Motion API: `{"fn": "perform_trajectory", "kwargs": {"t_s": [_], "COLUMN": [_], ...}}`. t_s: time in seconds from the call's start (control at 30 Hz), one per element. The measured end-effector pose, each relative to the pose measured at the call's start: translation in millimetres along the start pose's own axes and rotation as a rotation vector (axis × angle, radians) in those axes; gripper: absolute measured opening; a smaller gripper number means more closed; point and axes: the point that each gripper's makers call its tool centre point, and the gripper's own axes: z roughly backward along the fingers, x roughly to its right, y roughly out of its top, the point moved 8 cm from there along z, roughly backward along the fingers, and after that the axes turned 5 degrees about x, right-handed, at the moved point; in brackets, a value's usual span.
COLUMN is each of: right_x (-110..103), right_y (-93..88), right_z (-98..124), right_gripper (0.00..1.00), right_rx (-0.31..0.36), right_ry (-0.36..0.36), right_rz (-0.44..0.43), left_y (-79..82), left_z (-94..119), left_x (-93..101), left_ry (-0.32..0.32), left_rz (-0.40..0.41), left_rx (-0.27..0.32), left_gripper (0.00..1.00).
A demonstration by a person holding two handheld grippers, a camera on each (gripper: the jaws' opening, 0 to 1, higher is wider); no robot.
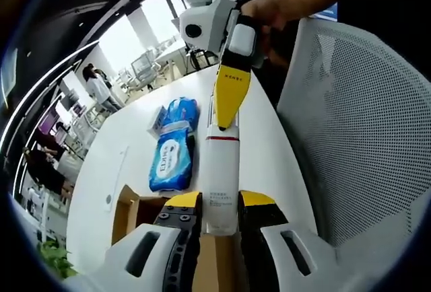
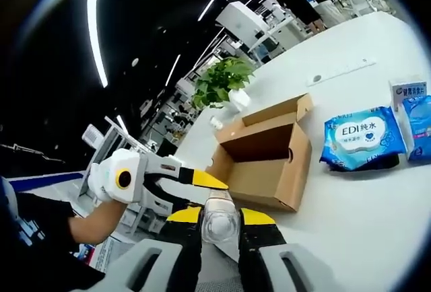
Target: Operate the shoe box by opening the lid, removing the specified soft item, and placing it in the target area until the item is outside and the box remains undamaged.
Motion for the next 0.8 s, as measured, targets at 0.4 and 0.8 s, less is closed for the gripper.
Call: {"fn": "perform_trajectory", "kwargs": {"t_s": [0.4,0.8], "right_x": [-0.7,-2.2], "right_y": [3.4,7.0], "right_z": [0.3,-1.8], "right_gripper": [0.15,0.15], "right_rx": [-0.011,-0.022], "right_ry": [0.004,-0.002], "right_rz": [0.003,0.014], "left_y": [0.8,-6.1], "left_z": [3.4,6.2], "left_x": [-0.7,-3.0], "left_ry": [0.019,0.025], "left_rz": [-0.029,-0.009], "left_rx": [0.030,0.029], "left_gripper": [0.20,0.20]}}
